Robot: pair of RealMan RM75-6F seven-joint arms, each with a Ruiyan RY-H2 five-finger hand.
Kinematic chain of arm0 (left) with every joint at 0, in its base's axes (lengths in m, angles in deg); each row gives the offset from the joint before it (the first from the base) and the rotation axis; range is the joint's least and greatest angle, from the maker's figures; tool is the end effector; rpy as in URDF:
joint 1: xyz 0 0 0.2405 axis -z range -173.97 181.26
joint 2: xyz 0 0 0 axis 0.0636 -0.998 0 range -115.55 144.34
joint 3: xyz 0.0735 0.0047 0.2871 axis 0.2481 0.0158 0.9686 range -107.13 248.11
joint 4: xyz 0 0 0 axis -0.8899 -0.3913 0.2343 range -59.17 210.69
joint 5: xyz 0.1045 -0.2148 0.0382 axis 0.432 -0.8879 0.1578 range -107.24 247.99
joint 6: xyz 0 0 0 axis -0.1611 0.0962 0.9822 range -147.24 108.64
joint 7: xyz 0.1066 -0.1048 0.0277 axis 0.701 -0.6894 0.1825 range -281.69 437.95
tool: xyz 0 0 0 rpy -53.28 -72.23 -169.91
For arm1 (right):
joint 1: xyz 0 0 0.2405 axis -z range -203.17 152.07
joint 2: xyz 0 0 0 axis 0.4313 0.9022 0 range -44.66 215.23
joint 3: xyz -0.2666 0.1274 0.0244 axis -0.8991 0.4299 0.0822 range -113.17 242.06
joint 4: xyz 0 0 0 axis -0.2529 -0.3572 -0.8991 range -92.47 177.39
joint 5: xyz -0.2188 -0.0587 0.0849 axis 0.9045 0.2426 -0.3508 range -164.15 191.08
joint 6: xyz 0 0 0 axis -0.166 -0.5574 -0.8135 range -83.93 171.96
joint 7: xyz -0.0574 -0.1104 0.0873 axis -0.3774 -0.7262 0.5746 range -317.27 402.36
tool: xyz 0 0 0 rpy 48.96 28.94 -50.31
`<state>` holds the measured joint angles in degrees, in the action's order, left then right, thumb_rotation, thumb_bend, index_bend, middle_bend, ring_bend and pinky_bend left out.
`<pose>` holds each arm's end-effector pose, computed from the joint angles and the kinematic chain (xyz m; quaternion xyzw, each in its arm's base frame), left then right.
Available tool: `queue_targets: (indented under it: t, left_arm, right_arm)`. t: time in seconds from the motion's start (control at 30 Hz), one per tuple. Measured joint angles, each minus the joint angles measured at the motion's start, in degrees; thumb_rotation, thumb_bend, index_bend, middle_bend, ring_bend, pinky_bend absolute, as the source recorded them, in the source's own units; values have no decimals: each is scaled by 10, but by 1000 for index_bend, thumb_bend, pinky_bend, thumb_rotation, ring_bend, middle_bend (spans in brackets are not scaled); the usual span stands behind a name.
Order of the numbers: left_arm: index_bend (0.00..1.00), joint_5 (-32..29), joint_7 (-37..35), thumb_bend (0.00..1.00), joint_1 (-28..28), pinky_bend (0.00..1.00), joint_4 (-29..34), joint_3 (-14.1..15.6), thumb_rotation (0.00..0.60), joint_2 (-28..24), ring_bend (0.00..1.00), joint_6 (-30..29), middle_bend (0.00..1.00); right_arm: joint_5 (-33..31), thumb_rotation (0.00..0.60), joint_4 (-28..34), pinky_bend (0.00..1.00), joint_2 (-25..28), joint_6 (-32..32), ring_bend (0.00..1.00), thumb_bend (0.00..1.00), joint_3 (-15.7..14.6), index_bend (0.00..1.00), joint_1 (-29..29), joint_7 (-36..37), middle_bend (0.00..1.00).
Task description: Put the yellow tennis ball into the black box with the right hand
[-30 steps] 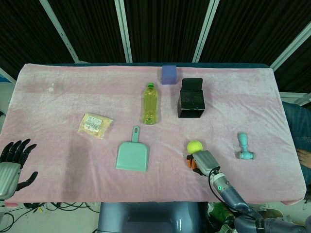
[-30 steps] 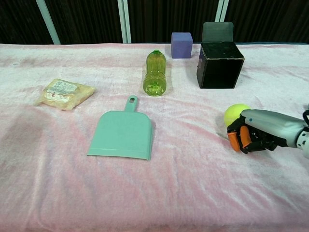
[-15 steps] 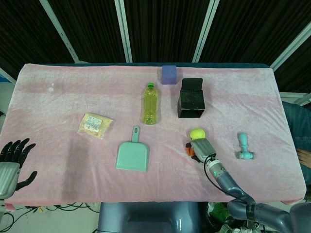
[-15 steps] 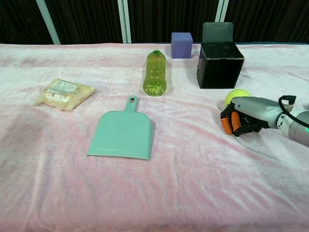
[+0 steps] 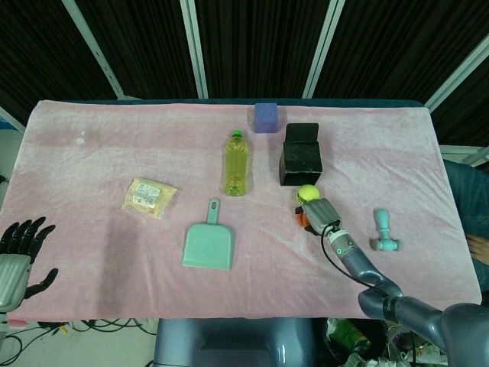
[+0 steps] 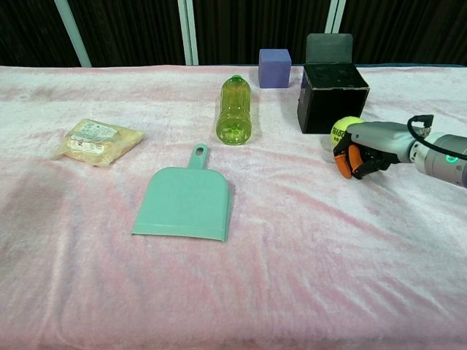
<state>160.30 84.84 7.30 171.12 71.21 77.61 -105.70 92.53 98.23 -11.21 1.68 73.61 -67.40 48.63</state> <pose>-0.3472 0.1711 0.1383 -0.6336 -0.3649 -0.3603 0.5793 -0.2605 -0.4268 -0.0781 0.7532 -0.4176 0.3158 0.3982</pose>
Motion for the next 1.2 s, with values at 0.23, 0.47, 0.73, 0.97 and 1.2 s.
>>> queue_targets:
  t: [0.23,0.47,0.73,0.97,1.2]
  left_arm:
    - [137,-1,2,273,1,0,0,-1,600,1,0,2,47]
    - [137,-3,1,274,0,0,2,-2,600,1,0,2,47]
    - [137,-5,-1,273,1,0,3,-2,600,-1,0,6,47]
    - [137,-7,0,274,2,0,7,-2,600,-3,0,9,46]
    - [137,-8,-2,273,2,0,7,-2,600,-3,0,10,46]
  right_arm:
    - [20,600,-72,1000,-30,13,852,1000,-3,949,-29,65,834]
    - [46,600,-143,1000,-67,7,851,1000,-10,949,-55,114,833]
    - [57,600,-212,1000,-102,7,851,1000,-13,949,-86,148,831]
    - [48,600,-263,1000,-124,25,850,1000,-8,949,-104,167,828]
    - [39,600,-290,1000,-139,30,850,1000,-4,949,-112,179,826]
